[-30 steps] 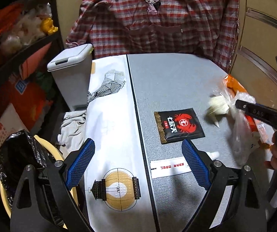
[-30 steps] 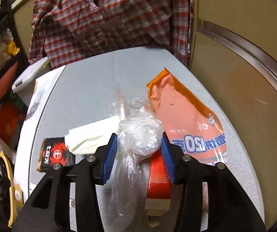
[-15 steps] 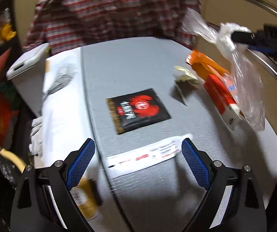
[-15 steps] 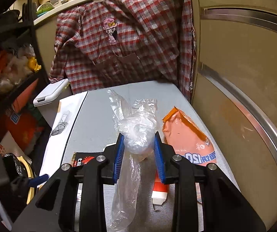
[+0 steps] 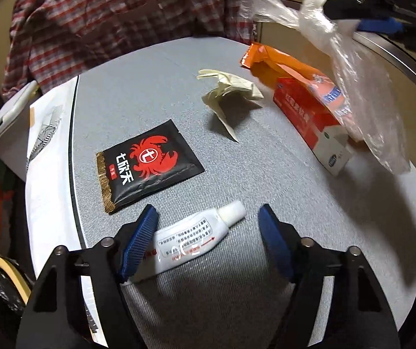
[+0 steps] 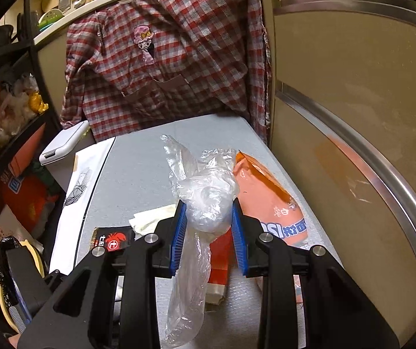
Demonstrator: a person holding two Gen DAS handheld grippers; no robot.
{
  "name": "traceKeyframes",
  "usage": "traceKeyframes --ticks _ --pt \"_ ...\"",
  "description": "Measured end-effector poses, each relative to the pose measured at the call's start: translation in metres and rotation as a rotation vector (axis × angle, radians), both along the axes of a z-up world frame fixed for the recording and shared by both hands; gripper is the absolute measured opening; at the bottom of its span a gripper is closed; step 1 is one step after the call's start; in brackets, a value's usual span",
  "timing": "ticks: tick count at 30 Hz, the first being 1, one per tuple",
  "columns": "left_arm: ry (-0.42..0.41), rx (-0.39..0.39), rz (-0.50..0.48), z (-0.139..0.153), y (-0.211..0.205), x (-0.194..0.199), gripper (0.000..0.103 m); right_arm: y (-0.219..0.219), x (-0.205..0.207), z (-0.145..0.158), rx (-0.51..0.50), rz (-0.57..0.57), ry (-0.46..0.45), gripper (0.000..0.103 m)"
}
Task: Collect trash
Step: 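Grasp the clear plastic bag with the right tool while the left tool grasps the white tube, then carry the plastic bag and white tube over the bin and open both tools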
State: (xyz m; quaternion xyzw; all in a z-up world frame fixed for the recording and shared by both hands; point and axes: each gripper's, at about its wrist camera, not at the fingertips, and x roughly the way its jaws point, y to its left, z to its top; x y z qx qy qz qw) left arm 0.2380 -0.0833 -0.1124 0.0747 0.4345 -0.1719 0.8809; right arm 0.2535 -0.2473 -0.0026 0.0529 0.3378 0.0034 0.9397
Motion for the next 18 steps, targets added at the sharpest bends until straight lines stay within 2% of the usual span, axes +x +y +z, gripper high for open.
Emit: traceKeyframes --ticks 1,2,3,9,18 --pt "-0.002 -0.011 0.005 0.001 0.000 0.001 0.061 -0.001 0.000 0.000 0.001 0.000 0.001 0.031" --pt "-0.010 -0.012 0.006 0.000 0.000 0.002 0.052 -0.002 0.000 -0.001 0.000 0.000 0.001 0.031" --pt "-0.012 -0.016 0.000 0.000 -0.002 0.002 0.037 -0.002 -0.001 -0.001 -0.002 0.000 0.001 0.031" --pt "-0.040 -0.042 0.025 0.005 -0.001 0.004 0.012 -0.005 -0.001 -0.003 -0.008 -0.008 0.006 0.031" --pt "-0.099 -0.075 0.115 0.038 0.018 -0.005 0.012 -0.004 -0.005 0.002 -0.009 -0.004 -0.005 0.030"
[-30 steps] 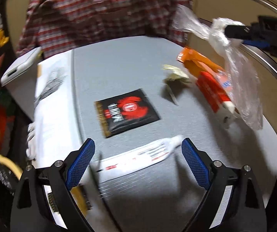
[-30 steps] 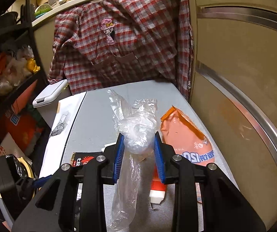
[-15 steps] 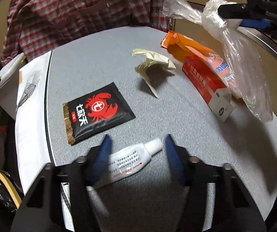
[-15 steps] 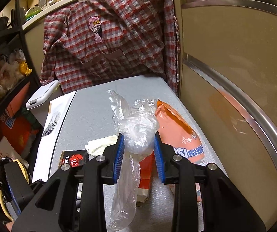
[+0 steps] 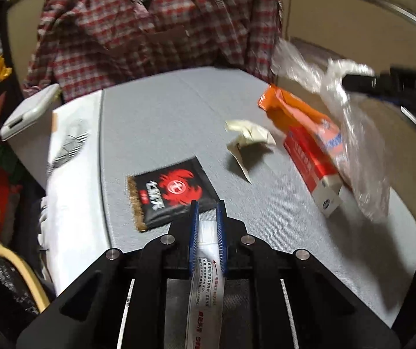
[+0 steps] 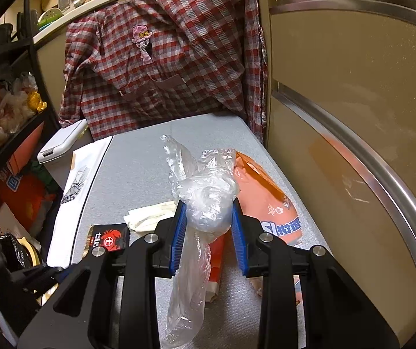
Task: Collect trash
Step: 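Carry the plastic bag and white tube over the bin and open both tools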
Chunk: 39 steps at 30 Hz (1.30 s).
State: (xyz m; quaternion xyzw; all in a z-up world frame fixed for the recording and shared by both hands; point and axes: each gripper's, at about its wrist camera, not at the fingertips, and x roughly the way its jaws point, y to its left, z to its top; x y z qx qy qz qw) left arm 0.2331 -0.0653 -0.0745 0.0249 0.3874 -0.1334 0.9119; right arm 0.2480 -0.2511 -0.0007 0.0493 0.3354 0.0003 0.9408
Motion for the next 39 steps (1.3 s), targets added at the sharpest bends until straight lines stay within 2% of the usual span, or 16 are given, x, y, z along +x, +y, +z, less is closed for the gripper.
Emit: traceKeyframes --ticks 9,18,30,39 --pt "-0.090 -0.004 0.080 0.051 0.038 -0.036 0.012 0.025 -0.031 0.023 0.011 0.046 -0.049 0.030" --pt "-0.141 -0.008 0.214 0.086 0.101 -0.084 0.012 0.091 -0.069 0.035 0.031 0.182 -0.077 0.030" --pt "-0.179 0.010 0.405 0.110 0.191 -0.143 0.012 0.192 -0.113 0.039 0.041 0.389 -0.079 0.030" --pt "-0.199 -0.021 0.490 0.116 0.238 -0.176 0.012 0.263 -0.142 0.037 0.011 0.533 -0.071 0.030"
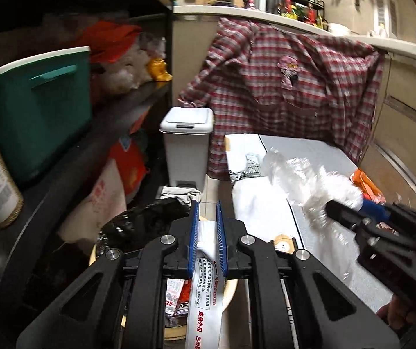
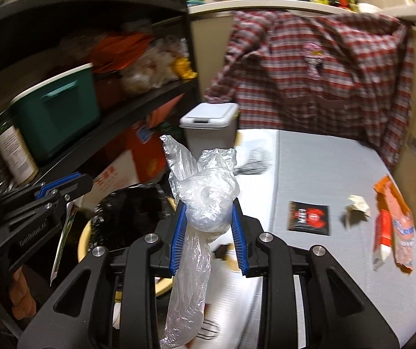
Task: Collect trash
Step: 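Carry the plastic bag and white tube over the bin and open both tools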
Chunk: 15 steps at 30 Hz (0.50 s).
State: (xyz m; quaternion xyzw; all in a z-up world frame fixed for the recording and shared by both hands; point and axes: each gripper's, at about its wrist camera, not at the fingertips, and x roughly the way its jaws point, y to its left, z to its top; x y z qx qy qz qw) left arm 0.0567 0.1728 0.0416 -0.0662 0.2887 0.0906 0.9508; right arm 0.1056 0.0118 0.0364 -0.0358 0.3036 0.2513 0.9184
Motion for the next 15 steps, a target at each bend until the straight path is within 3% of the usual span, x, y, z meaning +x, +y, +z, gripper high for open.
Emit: traceKeyframes --ticks 15 --pt "-0.016 -0.035 0.100 -0.002 0.053 -0.016 0.012 0.070 -0.007 -0.007 -0.027 0.113 0.007 0.030"
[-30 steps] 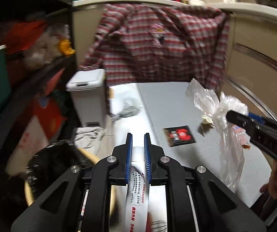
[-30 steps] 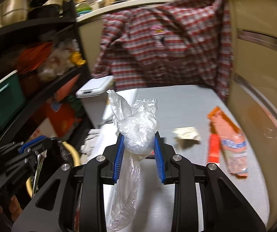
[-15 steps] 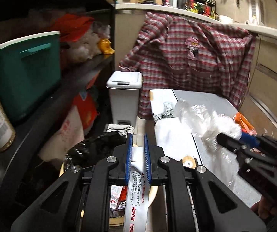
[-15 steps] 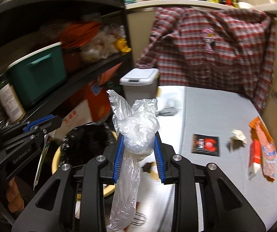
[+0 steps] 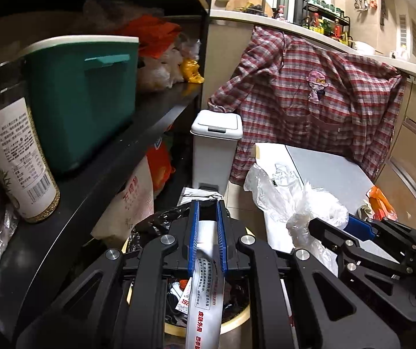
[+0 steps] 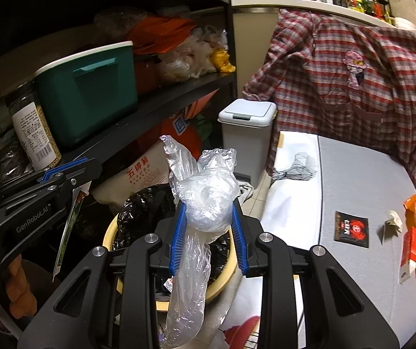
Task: Collect trash
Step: 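Carry the plastic bag and white tube over the bin and open both tools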
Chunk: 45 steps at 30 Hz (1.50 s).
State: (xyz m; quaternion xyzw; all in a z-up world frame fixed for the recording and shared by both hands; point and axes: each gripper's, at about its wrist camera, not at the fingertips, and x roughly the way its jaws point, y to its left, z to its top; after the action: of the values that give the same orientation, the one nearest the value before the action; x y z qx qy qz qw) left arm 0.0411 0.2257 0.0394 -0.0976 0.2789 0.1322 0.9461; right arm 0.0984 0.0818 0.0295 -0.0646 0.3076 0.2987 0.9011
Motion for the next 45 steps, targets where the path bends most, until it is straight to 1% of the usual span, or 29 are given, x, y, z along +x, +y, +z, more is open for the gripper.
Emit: traceKeyframes --ticks 4,15,26,30,36,39,42,43,44,45 --pt "0.001 -0.024 -0.003 -0.005 0.008 0.003 0.012 0.010 0.003 -0.005 -0.005 0.010 0.008 0.030" --pt "0.035 0.004 0.019 -0.021 0.015 0.018 0.012 0.029 0.020 -0.023 -0.023 0.017 0.039 0.030" --pt "0.089 -0.020 0.008 -0.048 0.026 0.037 0.012 0.047 0.034 -0.052 -0.059 0.019 0.081 0.030" --pt "0.126 -0.036 0.020 -0.058 0.031 0.044 0.012 0.052 0.040 -0.061 -0.069 0.020 0.100 0.031" --pt "0.157 -0.047 0.032 -0.066 0.037 0.051 0.012 0.059 0.047 -0.069 -0.073 0.018 0.116 0.031" --pt "0.173 -0.049 0.039 -0.070 0.040 0.053 0.013 0.060 0.052 -0.073 -0.073 0.014 0.123 0.032" --pt "0.184 -0.059 0.054 -0.073 0.043 0.055 0.013 0.060 0.055 -0.077 -0.069 0.019 0.136 0.037" --pt "0.183 -0.059 0.060 -0.073 0.044 0.055 0.015 0.060 0.056 -0.078 -0.068 0.021 0.142 0.042" --pt "0.187 -0.059 0.066 -0.074 0.044 0.056 0.030 0.061 0.057 -0.080 -0.070 0.022 0.153 0.044" --pt "0.191 -0.054 0.077 -0.074 0.044 0.056 0.058 0.061 0.057 -0.081 -0.071 0.024 0.157 0.047"
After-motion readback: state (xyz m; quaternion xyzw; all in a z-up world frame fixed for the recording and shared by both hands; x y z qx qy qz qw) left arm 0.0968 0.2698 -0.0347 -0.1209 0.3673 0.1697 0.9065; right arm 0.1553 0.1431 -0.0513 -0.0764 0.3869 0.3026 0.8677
